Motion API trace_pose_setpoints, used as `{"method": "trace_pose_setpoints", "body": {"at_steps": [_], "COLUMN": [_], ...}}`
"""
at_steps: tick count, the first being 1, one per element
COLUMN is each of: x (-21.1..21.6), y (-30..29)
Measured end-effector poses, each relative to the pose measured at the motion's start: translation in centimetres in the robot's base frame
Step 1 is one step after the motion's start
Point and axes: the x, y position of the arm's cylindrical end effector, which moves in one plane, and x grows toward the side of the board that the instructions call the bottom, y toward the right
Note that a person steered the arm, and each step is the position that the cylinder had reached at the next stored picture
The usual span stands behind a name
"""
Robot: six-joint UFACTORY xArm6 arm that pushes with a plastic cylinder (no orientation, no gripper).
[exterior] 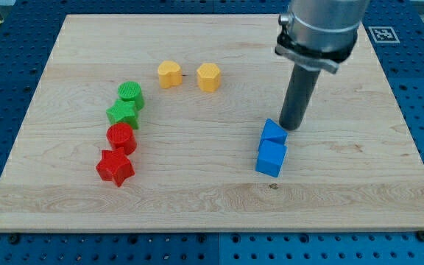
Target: Move the yellow hexagon to the top of the blue triangle
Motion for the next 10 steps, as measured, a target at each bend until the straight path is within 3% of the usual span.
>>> {"method": "trace_pose_setpoints", "body": {"at_steps": [2, 3, 4, 5, 7, 10], "x": [-8.2, -12.5, -13.4, -12.6, -6.6, -2.9], "y": [-0.8, -3.1, -9.1, -13.4, -12.9, -14.2]}}
